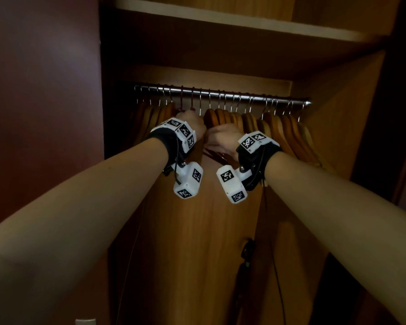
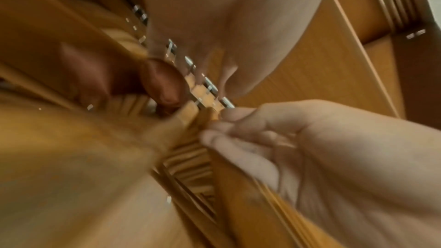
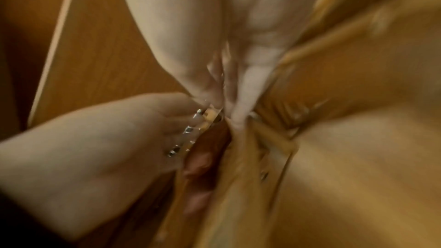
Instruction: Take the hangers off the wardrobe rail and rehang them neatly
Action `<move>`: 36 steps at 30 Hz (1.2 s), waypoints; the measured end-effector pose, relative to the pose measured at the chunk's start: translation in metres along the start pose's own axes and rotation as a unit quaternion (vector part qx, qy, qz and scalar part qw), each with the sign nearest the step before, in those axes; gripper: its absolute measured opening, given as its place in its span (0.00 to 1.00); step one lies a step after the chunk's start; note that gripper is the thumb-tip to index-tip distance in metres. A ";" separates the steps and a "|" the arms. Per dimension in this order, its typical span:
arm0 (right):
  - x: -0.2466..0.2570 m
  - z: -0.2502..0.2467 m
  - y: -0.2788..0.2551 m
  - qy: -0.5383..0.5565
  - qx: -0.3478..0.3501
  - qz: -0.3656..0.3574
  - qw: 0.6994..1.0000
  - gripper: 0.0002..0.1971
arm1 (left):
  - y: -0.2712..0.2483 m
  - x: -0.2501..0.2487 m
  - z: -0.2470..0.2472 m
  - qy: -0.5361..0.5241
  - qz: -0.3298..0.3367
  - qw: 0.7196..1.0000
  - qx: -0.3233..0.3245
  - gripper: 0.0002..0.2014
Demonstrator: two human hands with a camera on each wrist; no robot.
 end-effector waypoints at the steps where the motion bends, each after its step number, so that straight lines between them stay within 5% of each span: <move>1: 0.001 -0.010 -0.002 0.036 -0.019 -0.011 0.999 0.12 | -0.004 -0.010 -0.003 -0.009 0.018 1.000 -0.018 0.13; 3: 0.004 -0.042 -0.003 -0.002 -0.076 -0.056 0.996 0.11 | -0.019 -0.029 -0.009 -0.025 0.051 0.997 -0.053 0.11; 6: 0.010 -0.098 -0.011 -0.298 -0.131 -0.109 0.939 0.12 | -0.030 -0.059 0.001 -0.051 0.089 0.993 -0.066 0.08; 9: -0.029 -0.150 -0.008 -0.452 -0.124 -0.023 0.883 0.27 | -0.040 -0.092 0.037 -0.035 0.122 0.992 -0.003 0.08; 11: -0.055 -0.177 -0.011 -0.494 -0.106 0.019 0.863 0.39 | -0.045 -0.109 0.068 0.002 0.134 0.990 0.051 0.15; 19: -0.125 -0.227 -0.043 -0.427 -0.060 0.119 0.894 0.33 | -0.067 -0.152 0.174 0.129 0.120 0.967 0.186 0.39; 25: -0.144 -0.231 -0.042 -0.428 -0.004 0.095 0.899 0.32 | -0.073 -0.166 0.212 0.204 0.125 0.957 0.166 0.31; 31: -0.155 -0.242 -0.050 -0.306 -0.055 0.088 0.946 0.25 | -0.077 -0.174 0.225 0.188 0.161 0.957 0.150 0.26; 36: -0.158 -0.244 -0.052 -0.265 -0.083 0.094 0.956 0.26 | -0.077 -0.170 0.215 0.180 0.155 0.962 0.132 0.25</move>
Point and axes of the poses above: each hand's wrist, its own y-axis towards the middle knuckle, its own z-axis out of the palm, x = y × z, the point moved 10 cm from there along y, towards the middle knuckle, and after that the axes turned 9 degrees about -z, right-handed, at the moved point
